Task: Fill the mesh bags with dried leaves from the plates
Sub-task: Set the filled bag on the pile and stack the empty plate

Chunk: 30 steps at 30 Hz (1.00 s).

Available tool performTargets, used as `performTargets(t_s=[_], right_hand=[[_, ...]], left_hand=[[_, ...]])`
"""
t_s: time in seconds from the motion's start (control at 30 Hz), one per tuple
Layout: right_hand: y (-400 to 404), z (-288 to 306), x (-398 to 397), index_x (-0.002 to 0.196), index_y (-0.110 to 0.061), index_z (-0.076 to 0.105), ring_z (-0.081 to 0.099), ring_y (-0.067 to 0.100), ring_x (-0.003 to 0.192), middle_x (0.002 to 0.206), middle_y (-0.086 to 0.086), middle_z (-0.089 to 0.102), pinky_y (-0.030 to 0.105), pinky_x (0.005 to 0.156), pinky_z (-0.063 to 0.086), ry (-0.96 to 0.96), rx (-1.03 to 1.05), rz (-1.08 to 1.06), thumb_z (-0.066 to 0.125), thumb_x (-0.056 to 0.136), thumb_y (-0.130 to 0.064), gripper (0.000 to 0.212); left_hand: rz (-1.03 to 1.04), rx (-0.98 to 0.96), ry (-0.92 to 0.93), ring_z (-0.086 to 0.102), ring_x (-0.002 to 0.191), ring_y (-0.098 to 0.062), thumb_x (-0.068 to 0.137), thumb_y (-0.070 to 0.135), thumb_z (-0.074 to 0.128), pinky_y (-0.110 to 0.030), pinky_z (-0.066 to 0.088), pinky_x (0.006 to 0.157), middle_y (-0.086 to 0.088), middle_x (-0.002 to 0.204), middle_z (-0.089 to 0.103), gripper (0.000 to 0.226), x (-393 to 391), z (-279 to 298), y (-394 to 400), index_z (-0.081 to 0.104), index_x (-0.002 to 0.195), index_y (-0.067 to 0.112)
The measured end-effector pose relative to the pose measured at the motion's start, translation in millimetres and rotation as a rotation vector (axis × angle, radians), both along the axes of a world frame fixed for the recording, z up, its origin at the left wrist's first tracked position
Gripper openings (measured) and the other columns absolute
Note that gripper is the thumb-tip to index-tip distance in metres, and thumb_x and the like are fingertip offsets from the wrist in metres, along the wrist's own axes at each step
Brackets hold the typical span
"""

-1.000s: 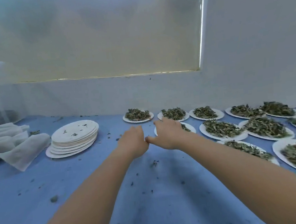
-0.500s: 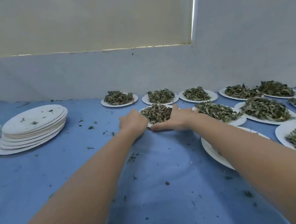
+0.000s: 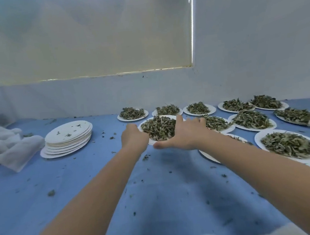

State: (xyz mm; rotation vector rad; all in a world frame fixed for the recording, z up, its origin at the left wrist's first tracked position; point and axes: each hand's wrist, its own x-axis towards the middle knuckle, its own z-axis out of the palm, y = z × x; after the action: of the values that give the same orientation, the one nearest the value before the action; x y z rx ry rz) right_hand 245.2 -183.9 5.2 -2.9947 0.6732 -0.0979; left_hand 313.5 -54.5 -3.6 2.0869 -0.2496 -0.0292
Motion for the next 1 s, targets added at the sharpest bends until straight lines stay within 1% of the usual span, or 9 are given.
performTargets(t_s=[0.1,0.2,0.33,0.53,0.67,0.7,0.77,0.87,1.0], right_hand=[[26,6,-49,0.147,-0.009,0.012,0.031,0.039,0.131,0.129,0.018,0.052,0.053,0.108,0.016,0.020,-0.010,0.033,0.038,0.056,-0.095,0.128],[49,-1,-93,0.146,-0.010,0.013,0.035,0.038,0.127,0.125,0.017,0.055,0.052,0.104,0.020,0.035,-0.007,0.057,0.036,0.056,-0.095,0.126],[67,-26,-132,0.145,-0.009,0.014,0.038,0.037,0.120,0.128,0.018,0.050,0.049,0.100,0.024,0.072,-0.021,0.072,0.035,0.057,-0.095,0.124],[70,-55,-142,0.149,-0.013,0.001,0.024,0.038,0.135,0.146,0.020,0.030,0.052,0.108,0.017,0.115,0.180,0.038,0.040,0.052,-0.096,0.134],[73,-52,-150,0.149,-0.018,-0.013,0.011,0.040,0.141,0.153,0.025,0.010,0.054,0.112,0.008,0.127,0.185,0.056,0.036,0.060,-0.093,0.127],[72,-47,-153,0.150,-0.018,-0.009,0.013,0.039,0.141,0.154,0.023,0.011,0.053,0.112,0.011,0.098,0.187,0.073,0.035,0.064,-0.091,0.121],[65,-30,-163,0.150,-0.016,0.014,0.029,0.034,0.136,0.149,0.017,0.029,0.048,0.109,0.026,0.027,0.155,0.133,0.036,0.074,-0.083,0.103],[47,-7,-190,0.132,-0.020,0.050,0.047,0.024,0.121,0.132,0.005,0.054,0.040,0.098,0.039,-0.040,0.043,0.247,0.044,0.089,-0.061,0.060],[22,1,-231,0.111,-0.022,0.067,0.058,0.021,0.101,0.110,0.004,0.065,0.039,0.088,0.046,-0.048,0.016,0.306,0.046,0.096,-0.039,0.031]], left_hand=[[-0.013,-0.030,-0.001,0.056,0.095,-0.025,0.086,0.001,0.046,-0.033,0.047,0.066,-0.007,0.110,0.050,0.040,-44,2,27,0.041,0.124,0.010],[-0.014,-0.045,0.023,0.058,0.097,-0.028,0.085,0.000,0.048,-0.038,0.051,0.080,-0.008,0.111,0.050,0.043,-83,-6,51,0.040,0.126,0.010],[-0.001,0.041,0.046,0.054,0.099,-0.027,0.084,0.001,0.047,-0.036,0.048,0.075,-0.008,0.116,0.051,0.039,-120,-30,70,0.040,0.122,0.008],[0.014,0.244,-0.002,0.040,0.122,-0.028,0.087,0.006,0.041,-0.032,0.037,0.089,-0.007,0.128,0.051,0.047,-140,-55,79,0.035,0.133,0.012],[0.051,0.241,-0.068,0.035,0.127,-0.027,0.088,0.000,0.037,-0.034,0.037,0.087,-0.007,0.135,0.046,0.052,-158,-55,83,0.032,0.139,0.013],[0.061,0.232,-0.115,0.034,0.126,-0.027,0.088,0.000,0.038,-0.034,0.036,0.089,-0.006,0.135,0.045,0.050,-164,-52,81,0.036,0.137,0.014],[0.052,0.228,-0.244,0.034,0.122,-0.026,0.088,0.002,0.041,-0.031,0.033,0.091,-0.004,0.133,0.046,0.046,-176,-46,72,0.043,0.131,0.015],[-0.056,0.152,-0.370,0.037,0.117,-0.022,0.087,0.004,0.044,-0.027,0.033,0.089,-0.001,0.127,0.050,0.040,-197,-33,47,0.051,0.124,0.019],[-0.381,0.097,-0.357,0.051,0.105,-0.016,0.087,0.008,0.048,-0.024,0.039,0.082,0.003,0.109,0.061,0.027,-230,-19,10,0.060,0.109,0.018]])
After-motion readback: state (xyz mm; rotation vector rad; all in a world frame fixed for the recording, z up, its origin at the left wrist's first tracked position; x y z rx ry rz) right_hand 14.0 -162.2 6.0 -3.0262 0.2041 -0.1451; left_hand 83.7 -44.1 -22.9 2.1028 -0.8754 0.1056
